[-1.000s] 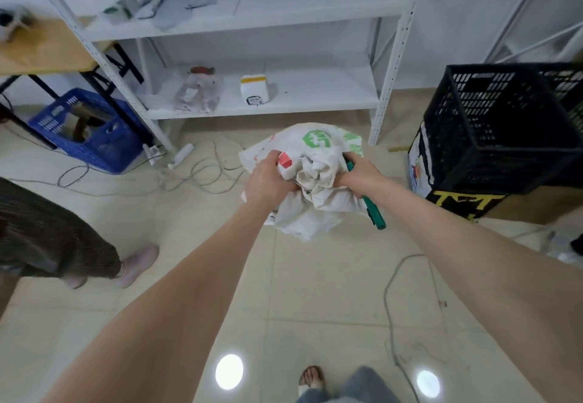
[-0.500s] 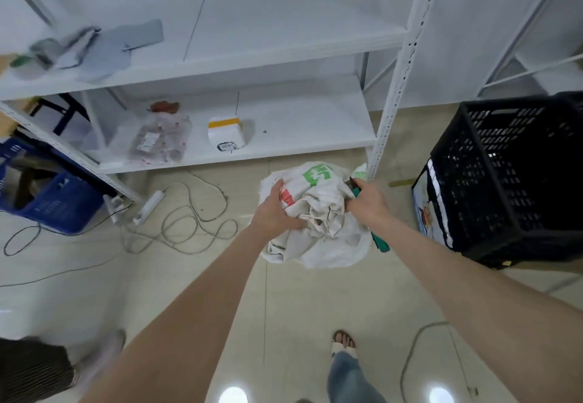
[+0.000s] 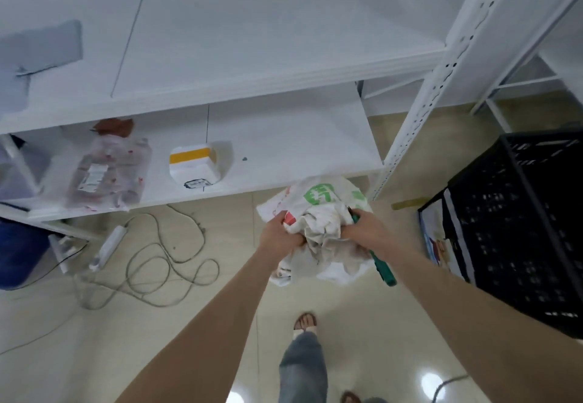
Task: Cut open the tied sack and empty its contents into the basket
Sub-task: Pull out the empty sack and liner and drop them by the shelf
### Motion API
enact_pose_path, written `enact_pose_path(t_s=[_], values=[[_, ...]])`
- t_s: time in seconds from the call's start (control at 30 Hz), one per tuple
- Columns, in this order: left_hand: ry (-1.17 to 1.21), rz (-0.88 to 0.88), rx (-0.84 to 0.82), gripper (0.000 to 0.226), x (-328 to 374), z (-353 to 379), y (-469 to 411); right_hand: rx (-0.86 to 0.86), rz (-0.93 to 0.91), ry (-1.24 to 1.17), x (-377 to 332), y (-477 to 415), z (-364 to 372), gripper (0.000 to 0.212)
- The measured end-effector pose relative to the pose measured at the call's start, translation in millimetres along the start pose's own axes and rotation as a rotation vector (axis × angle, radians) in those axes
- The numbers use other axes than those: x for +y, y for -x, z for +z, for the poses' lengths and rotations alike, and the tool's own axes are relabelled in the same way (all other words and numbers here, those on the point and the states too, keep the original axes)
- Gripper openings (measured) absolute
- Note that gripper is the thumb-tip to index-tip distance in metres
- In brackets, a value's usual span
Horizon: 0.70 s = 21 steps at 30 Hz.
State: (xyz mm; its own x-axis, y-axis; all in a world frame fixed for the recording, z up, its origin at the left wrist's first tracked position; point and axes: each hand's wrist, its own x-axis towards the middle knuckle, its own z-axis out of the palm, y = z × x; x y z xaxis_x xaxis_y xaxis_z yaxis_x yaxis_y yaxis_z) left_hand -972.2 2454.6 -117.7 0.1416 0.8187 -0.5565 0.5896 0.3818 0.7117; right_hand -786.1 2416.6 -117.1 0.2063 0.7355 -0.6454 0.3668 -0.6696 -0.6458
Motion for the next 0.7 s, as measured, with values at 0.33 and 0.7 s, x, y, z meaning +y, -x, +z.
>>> enact_pose_path(t_s=[0.33,0.7], values=[[-0.062,-0.118,0.073,0.031,-49.6,62.0,-178.4,0.195,0.067,0.033,41.5,-185.4,24.4,0.049],[-0.07,-0.043,0.174,0.037,-159.0,177.8,-364.8,0.392,-0.095,0.142,140.1,-359.2,68.6,0.058]])
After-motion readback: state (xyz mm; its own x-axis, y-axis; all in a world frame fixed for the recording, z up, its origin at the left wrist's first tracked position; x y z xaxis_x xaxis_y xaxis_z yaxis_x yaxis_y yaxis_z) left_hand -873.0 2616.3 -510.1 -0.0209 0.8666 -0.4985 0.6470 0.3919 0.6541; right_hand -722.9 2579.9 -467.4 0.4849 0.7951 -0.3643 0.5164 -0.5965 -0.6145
